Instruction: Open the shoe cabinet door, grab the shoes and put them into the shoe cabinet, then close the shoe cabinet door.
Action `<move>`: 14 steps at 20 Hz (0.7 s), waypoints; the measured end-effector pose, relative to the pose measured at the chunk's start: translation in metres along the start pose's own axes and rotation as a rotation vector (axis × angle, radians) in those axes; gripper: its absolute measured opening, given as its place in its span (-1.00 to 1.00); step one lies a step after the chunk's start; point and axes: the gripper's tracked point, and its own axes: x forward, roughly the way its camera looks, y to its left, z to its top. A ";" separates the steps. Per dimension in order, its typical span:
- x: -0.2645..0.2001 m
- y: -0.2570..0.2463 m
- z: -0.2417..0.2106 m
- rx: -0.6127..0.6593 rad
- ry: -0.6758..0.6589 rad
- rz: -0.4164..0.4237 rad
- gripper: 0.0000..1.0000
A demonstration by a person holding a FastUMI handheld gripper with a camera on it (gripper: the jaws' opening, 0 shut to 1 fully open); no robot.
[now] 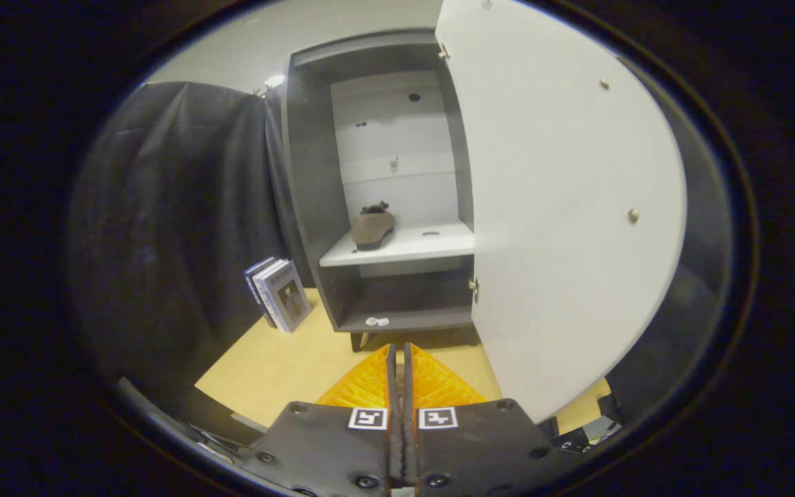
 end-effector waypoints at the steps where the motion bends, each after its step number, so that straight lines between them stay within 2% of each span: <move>1: 0.012 0.001 -0.012 -0.007 0.019 -0.001 -0.95; 7: 0.068 0.010 -0.081 0.062 0.147 -0.033 -0.95; 14: 0.120 0.001 -0.151 0.172 0.293 -0.139 -0.95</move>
